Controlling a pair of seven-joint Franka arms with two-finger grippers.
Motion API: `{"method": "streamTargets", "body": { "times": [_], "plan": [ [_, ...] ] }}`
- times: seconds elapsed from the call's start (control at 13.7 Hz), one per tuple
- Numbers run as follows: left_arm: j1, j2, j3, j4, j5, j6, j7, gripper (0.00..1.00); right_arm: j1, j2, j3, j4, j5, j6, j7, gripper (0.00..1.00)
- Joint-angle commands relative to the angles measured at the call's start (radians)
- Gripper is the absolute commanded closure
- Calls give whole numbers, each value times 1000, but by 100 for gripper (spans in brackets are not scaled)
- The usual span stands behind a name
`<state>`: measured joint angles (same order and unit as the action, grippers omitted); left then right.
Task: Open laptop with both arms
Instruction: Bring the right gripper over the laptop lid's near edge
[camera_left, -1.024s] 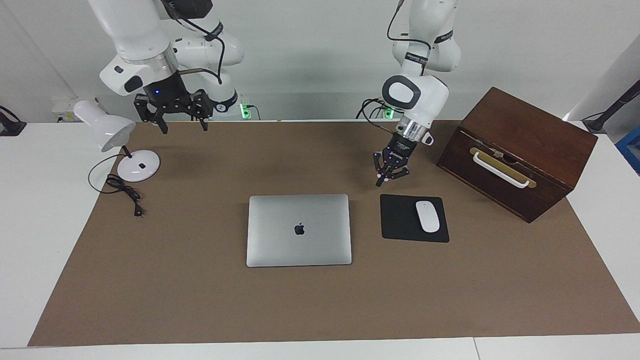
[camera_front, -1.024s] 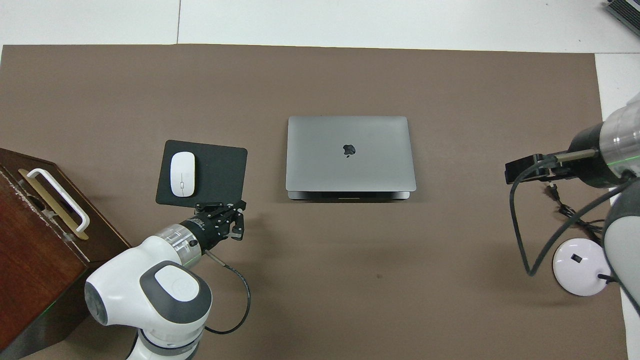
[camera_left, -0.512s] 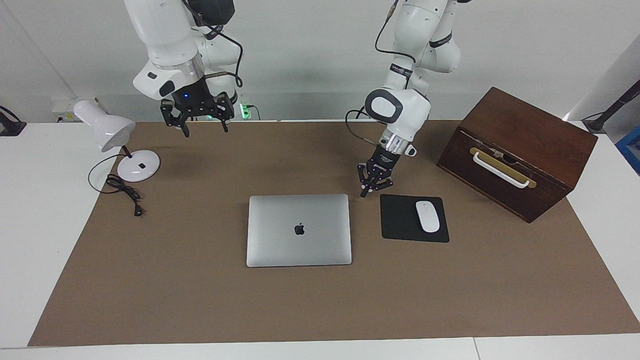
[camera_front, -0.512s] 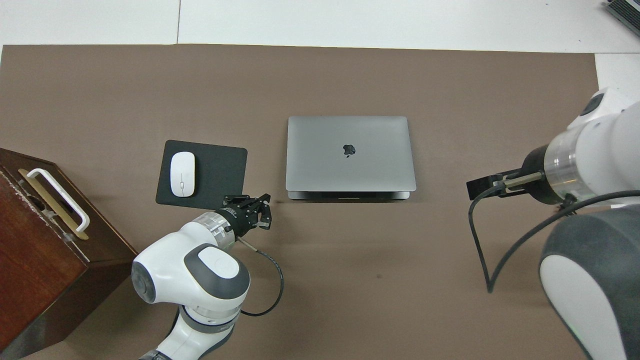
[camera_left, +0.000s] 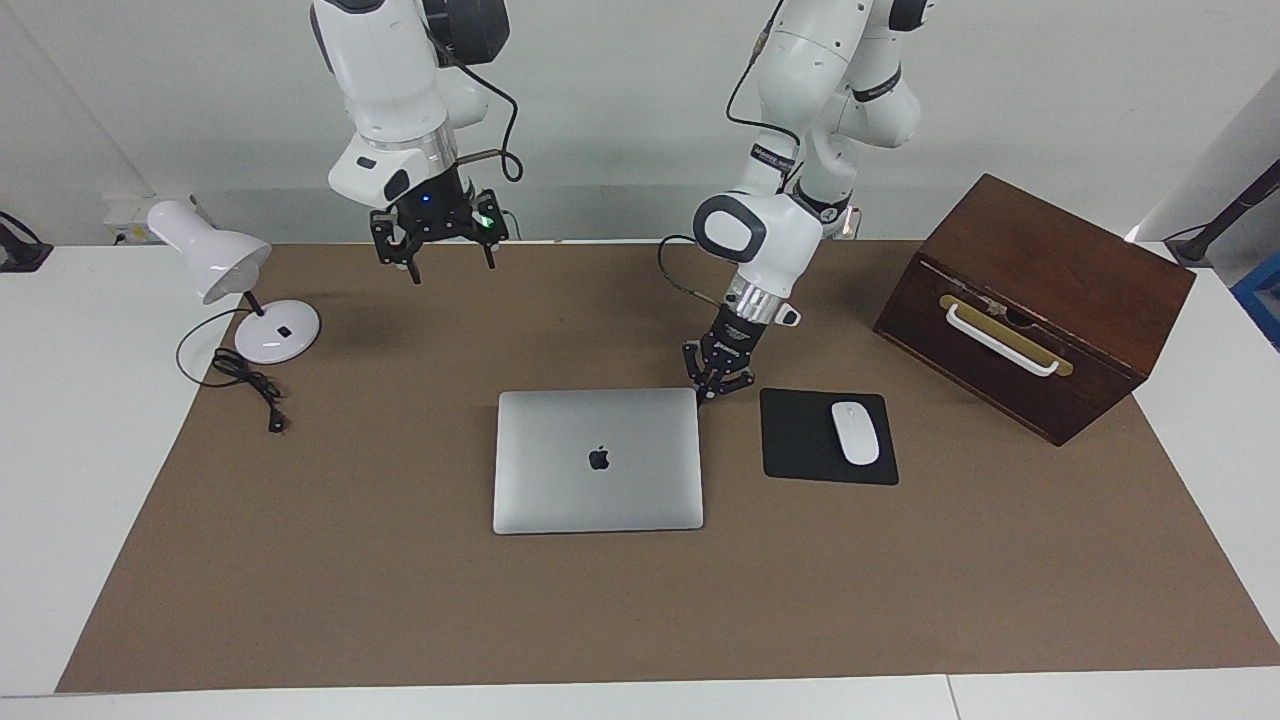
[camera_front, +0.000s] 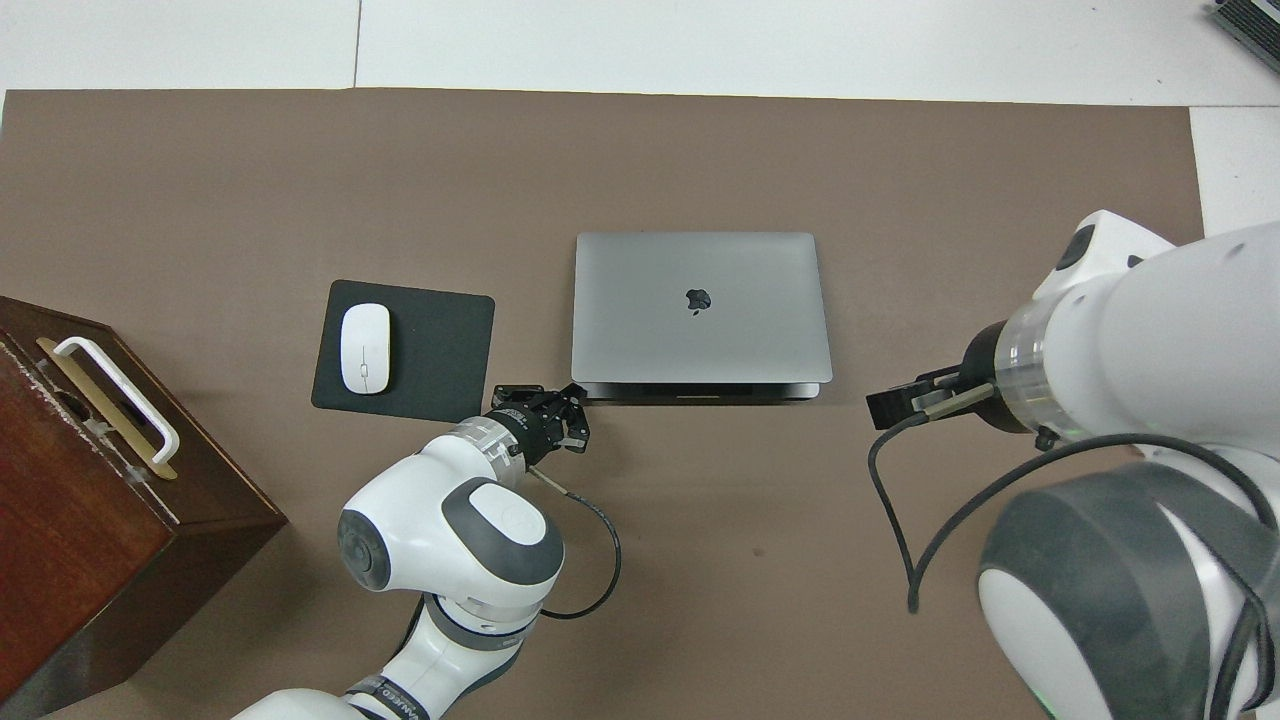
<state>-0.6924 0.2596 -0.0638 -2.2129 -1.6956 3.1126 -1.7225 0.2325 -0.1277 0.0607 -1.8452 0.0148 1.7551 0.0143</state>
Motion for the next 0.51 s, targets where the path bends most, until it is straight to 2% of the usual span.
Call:
{"method": "streamTargets", "body": {
  "times": [0.0, 0.22, 0.44],
  "plan": [
    [-36, 30, 13, 42, -21, 29, -3, 100, 28, -33, -1, -81, -12, 87, -45, 0],
    [-61, 46, 15, 61, -13, 64, -3, 100, 77, -30, 1, -130, -76, 159, -72, 0],
    [-65, 47, 15, 65, -9, 66, -3, 100, 99, -23, 1, -140, -143, 175, -147, 0]
  ]
}}
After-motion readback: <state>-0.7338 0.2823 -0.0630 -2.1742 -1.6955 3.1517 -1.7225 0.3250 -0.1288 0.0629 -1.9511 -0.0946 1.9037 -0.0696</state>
